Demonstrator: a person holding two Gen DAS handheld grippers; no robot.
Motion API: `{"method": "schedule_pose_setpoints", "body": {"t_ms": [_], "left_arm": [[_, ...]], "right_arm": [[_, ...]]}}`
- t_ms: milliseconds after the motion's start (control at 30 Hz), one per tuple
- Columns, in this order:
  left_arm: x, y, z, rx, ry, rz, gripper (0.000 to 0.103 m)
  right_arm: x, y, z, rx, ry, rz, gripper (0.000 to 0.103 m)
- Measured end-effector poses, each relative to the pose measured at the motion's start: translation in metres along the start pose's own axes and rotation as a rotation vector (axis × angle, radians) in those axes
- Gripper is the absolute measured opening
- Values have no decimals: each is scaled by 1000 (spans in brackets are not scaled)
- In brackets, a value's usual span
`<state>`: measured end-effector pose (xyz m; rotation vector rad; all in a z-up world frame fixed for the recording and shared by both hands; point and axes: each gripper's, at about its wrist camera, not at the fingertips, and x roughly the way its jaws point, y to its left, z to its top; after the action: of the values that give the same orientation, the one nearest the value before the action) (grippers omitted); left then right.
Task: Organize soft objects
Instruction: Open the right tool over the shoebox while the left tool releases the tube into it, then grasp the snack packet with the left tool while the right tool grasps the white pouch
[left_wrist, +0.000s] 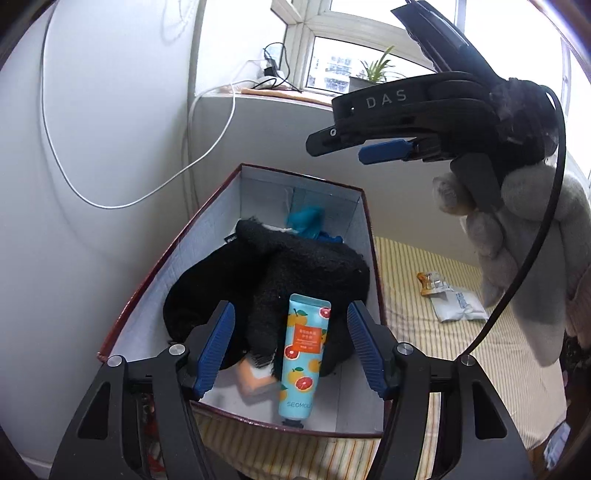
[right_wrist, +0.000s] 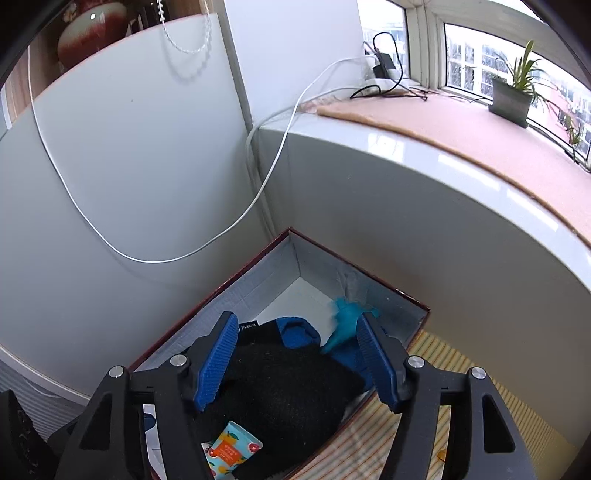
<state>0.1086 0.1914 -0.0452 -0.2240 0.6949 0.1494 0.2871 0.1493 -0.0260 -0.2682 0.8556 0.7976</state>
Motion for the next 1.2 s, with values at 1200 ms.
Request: {"method": "schedule_pose_setpoints", "body": {"t_ms": [1200], "left_arm": [[11,-137,-5,193,61,-160,63]], "right_arm": [[-176,-189,-225,330,-56,-194,65]]}}
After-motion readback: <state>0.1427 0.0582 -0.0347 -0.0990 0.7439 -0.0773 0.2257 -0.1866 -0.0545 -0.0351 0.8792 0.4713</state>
